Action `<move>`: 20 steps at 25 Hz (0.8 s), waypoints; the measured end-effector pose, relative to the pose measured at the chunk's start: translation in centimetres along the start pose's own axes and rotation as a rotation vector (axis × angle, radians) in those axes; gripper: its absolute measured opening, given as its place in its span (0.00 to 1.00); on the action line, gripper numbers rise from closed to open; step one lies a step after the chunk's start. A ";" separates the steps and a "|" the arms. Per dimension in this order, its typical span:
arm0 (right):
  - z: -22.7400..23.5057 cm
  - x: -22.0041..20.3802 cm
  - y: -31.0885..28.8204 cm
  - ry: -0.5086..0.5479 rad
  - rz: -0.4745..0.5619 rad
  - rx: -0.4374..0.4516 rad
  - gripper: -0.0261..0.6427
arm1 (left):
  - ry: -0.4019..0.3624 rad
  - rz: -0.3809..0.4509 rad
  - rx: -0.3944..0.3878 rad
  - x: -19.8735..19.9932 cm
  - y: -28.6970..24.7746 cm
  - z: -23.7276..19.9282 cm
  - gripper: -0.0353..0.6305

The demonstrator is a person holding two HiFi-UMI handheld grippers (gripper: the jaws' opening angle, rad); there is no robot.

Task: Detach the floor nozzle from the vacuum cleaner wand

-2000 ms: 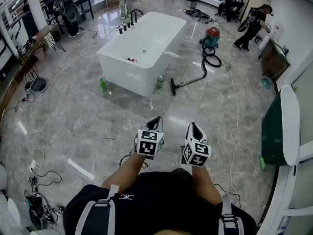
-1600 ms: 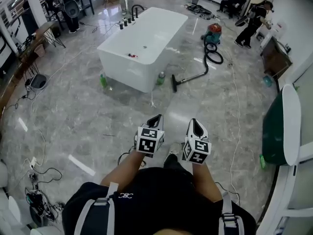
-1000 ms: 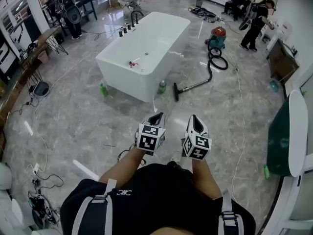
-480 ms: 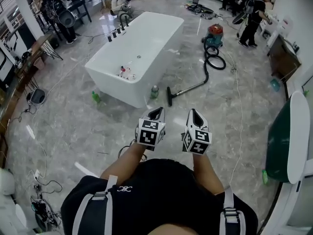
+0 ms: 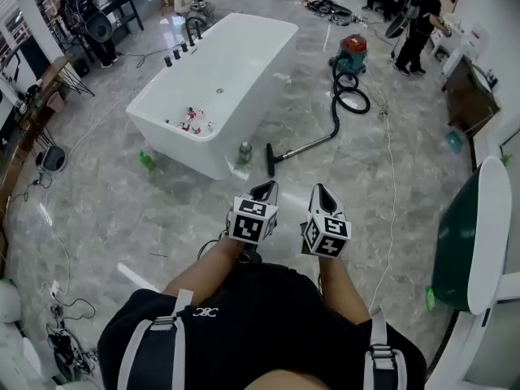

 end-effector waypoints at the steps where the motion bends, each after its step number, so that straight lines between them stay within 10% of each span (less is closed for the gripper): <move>1: 0.3 0.2 -0.6 -0.004 -0.001 -0.001 0.04 | 0.007 0.001 0.002 0.3 -0.6 -0.4 0.06; 20: 6.8 7.8 -20.5 -0.026 -0.057 -0.075 0.04 | 0.030 -0.003 -0.109 13.2 -19.7 -10.8 0.06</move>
Point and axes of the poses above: the fingertips, and each gripper's own axes: y backward along the fingers, z to its right, x out of its top, the point moved 9 cm from there along y, backward along the fingers, and after that the axes turned 4 degrees about -z, right-handed, at the moved point
